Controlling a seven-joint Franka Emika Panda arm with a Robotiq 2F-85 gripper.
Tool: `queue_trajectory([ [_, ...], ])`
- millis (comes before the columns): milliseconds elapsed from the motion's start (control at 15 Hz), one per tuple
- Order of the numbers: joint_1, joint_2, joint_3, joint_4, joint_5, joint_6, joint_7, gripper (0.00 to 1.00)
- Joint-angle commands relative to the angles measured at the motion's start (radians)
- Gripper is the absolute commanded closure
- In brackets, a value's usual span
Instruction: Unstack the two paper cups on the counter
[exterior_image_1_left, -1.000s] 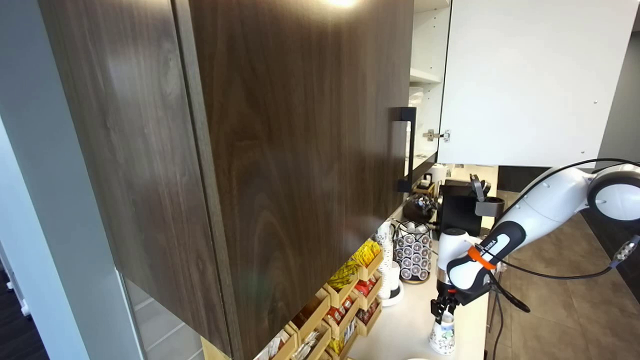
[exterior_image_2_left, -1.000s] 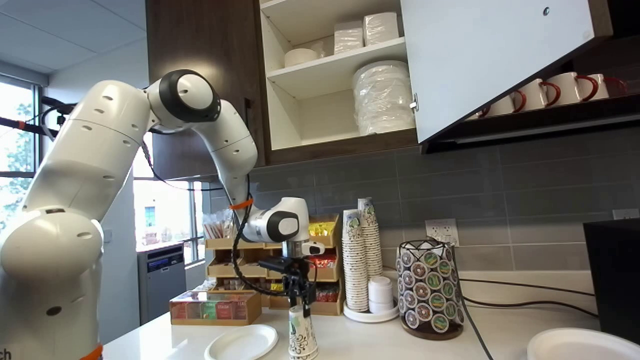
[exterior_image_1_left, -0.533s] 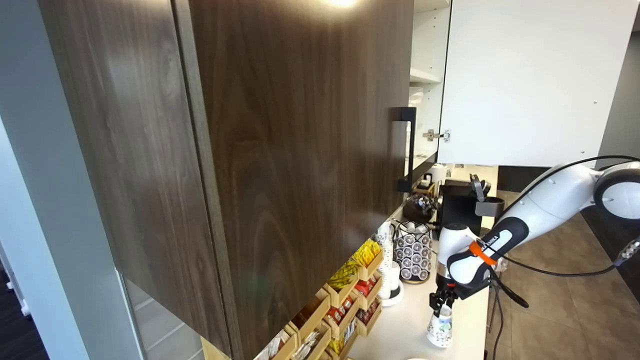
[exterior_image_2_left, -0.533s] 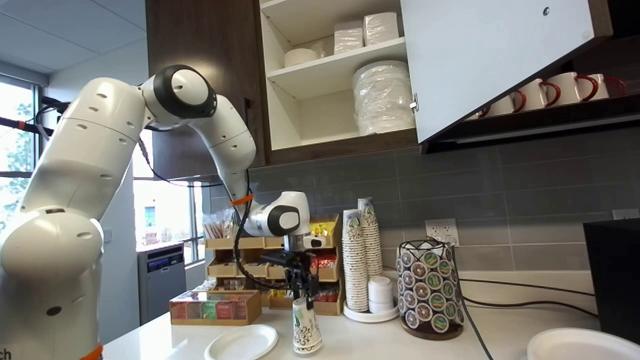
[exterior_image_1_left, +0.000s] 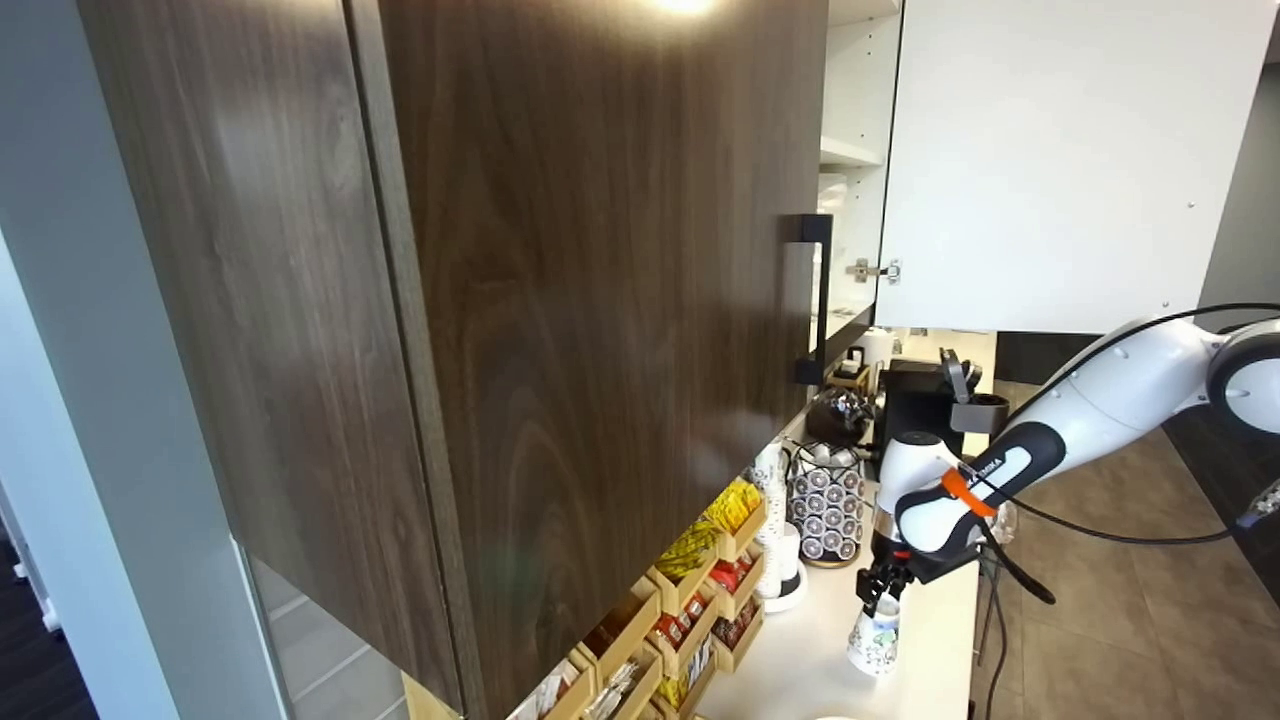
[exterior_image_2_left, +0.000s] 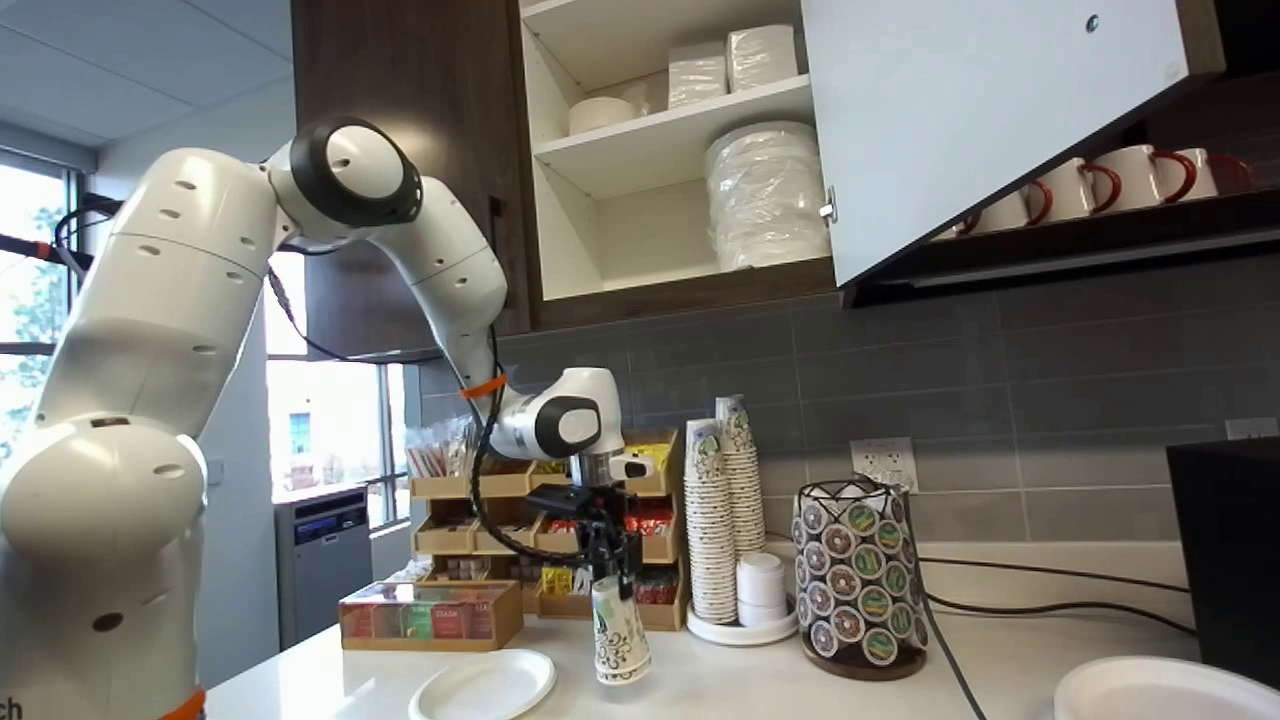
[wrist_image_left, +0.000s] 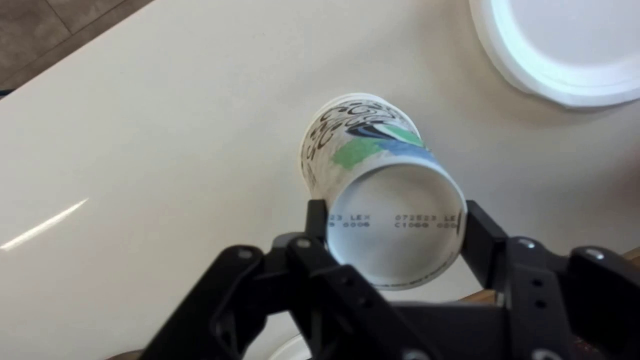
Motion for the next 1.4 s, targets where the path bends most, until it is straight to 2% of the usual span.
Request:
queue_trajectory([
  [0,-0.018,-0.02,0.02,-0.012,0.057,-0.041,-0.047,0.59],
  [67,0.018,-0.015,-0.034,-0.013,-0.04,-0.04,0.045,0.59],
  [133,-0.028,-0.015,0.028,-0.012,0.092,-0.035,-0.06,0.59],
  [200,0.021,-0.013,-0.044,-0.013,-0.046,-0.041,0.058,0.59],
  [333,0.001,-0.016,-0.022,-0.01,0.005,-0.056,0.024,0.59],
  [400,0.068,-0.016,-0.12,-0.014,-0.19,-0.052,0.204,0.59],
  [467,-0.054,-0.022,0.048,-0.014,0.144,-0.047,-0.09,0.59],
  [533,0.059,-0.014,-0.114,-0.011,-0.177,-0.062,0.195,0.59],
  [600,-0.037,-0.018,0.021,-0.01,0.109,-0.057,-0.032,0.59],
  [733,0.033,-0.012,-0.076,-0.008,-0.085,-0.077,0.14,0.59],
  [800,-0.042,-0.017,0.035,-0.01,0.141,-0.07,-0.059,0.59],
  [867,0.048,-0.014,-0.092,-0.009,-0.115,-0.085,0.175,0.59],
  [933,-0.091,-0.021,0.093,-0.008,0.2,-0.074,-0.101,0.59],
  [1000,0.012,-0.013,-0.039,-0.005,0.001,-0.093,0.093,0.59],
  [1133,-0.039,-0.01,0.035,0.002,0.161,-0.094,-0.026,0.59],
  [1200,0.035,-0.007,-0.067,-0.005,-0.049,-0.081,0.17,0.59],
  [1267,-0.049,-0.009,0.052,0.007,0.203,-0.097,-0.056,0.59],
  [1333,0.029,-0.004,-0.053,0.002,-0.016,-0.096,0.156,0.59],
])
